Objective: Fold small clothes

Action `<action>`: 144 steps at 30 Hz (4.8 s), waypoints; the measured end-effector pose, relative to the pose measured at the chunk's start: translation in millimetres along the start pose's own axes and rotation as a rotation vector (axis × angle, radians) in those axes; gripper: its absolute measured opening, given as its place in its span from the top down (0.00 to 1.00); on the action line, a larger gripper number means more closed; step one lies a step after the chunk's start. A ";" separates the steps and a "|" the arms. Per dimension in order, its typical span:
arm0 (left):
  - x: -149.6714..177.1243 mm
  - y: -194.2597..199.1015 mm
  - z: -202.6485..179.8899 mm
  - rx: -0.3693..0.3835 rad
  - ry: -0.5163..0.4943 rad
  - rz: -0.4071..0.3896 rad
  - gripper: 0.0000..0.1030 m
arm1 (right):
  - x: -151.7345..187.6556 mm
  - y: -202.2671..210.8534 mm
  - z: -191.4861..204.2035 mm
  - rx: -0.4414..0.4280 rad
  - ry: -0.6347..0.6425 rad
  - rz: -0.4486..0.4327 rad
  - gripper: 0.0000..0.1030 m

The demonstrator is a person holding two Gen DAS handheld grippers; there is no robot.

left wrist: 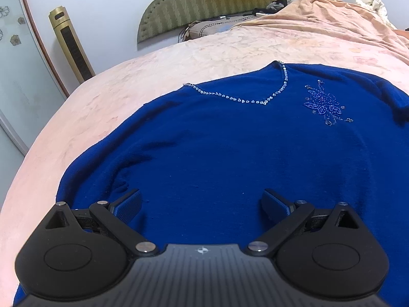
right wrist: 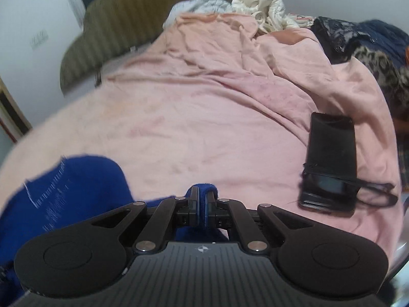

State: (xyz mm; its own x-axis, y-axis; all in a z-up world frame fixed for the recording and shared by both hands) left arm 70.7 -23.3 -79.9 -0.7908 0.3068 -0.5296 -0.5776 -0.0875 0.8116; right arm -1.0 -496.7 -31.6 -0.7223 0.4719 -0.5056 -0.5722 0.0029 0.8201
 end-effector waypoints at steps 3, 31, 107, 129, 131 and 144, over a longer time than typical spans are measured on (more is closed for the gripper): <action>-1.9 -1.3 -0.4 0.006 0.000 0.006 0.02 | 2.3 19.3 20.6 -0.139 -0.005 -0.013 0.93; 4.3 -4.4 -1.3 0.031 -0.024 0.007 0.02 | 131.7 -18.6 117.3 0.009 0.319 0.053 0.30; 10.4 -14.9 62.9 -0.074 0.106 0.060 0.02 | 149.8 -67.8 323.5 0.295 1.184 -0.266 0.69; 16.8 -20.0 110.8 -0.093 0.203 0.061 0.02 | -13.0 49.7 328.4 -0.214 0.383 -0.409 0.92; 18.7 -19.7 112.5 -0.098 0.202 0.061 0.02 | 11.0 27.6 366.8 -0.280 0.420 -0.345 0.92; 30.3 -25.1 128.1 -0.110 0.231 0.088 0.02 | 136.7 -21.9 499.5 -0.424 0.588 -0.121 0.92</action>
State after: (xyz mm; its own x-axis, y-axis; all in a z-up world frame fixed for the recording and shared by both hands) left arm 87.1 109.6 -84.8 -0.8568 0.0700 -0.5109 -0.5133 -0.2110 0.8319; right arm 106.9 8.1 15.1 -0.6656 -0.0615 -0.7438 -0.6759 -0.3729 0.6357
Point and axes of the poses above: each gripper's, at about its wrist camera, not at the fingertips, and y roughly against the way its jaws point, z to its left, x to its underside, the point moved 10 cm from there along -y, roughly the way its jaws point, and after that the axes turned 12 degrees about z, right-handed, at the moved point
